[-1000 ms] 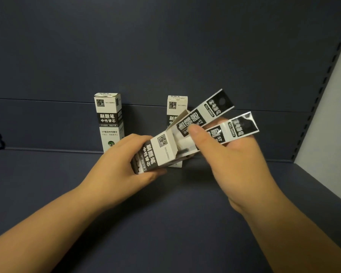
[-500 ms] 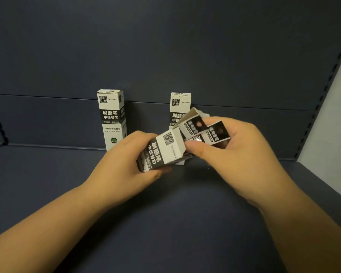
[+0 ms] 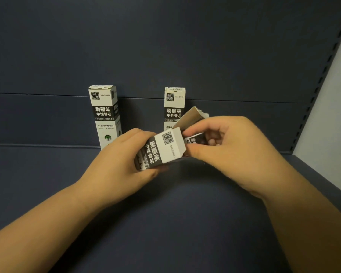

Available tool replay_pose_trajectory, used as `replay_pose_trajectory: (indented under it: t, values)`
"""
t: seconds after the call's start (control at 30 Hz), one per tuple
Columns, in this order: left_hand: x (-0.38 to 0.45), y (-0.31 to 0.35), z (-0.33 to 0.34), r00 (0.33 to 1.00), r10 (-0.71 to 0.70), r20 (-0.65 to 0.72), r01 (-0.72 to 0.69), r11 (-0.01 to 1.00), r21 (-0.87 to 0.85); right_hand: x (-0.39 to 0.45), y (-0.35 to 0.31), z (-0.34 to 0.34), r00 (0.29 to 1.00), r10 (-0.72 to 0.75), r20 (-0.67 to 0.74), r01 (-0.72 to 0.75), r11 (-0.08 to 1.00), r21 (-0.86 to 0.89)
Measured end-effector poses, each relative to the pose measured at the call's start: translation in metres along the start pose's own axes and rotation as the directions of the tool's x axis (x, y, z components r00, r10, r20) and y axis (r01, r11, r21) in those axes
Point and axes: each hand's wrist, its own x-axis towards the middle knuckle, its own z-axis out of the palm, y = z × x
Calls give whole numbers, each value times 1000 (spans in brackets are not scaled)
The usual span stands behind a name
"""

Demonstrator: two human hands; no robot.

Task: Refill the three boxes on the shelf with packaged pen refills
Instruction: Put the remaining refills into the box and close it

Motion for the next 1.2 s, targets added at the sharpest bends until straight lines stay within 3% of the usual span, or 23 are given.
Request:
replay_pose_trajectory:
  t: [0.07,0.23,0.3,0.47,0.7,0.93,1.03,1.1,1.2]
  values:
    - [-1,1,0,1000,6,12,-6,1000,4,1,0,3,1000,22,-1,-22,999,-44]
    - [-1,6,4,996,68,58,-71,996,45,5,0,19,998,16,66,10,923,-385]
    - [0,5,4,997,52,51,-53,998,19,5,-1,16,998,5,56,15,936,-351]
    - [1,4,4,1000,12,5,-12,999,-35,1,-1,-5,998,48,27,-49,997,66]
    - [0,13,5,998,17,65,-18,1000,18,2,-3,0,992,87,90,-86,996,-23]
    - [1,13,5,998,28,61,-31,999,45,5,2,16,998,62,-31,-68,968,-242]
    - [2,10,5,999,-3,45,3,1000,-7,5,3,12,997,40,-65,-44,996,-72]
    - [3,8,4,999,-43,1,43,996,-76,6,4,6,982,38,-184,-11,989,145]
    - [2,8,2,995,-91,-51,79,975,-208,9,5,0,924,13,-383,92,963,254]
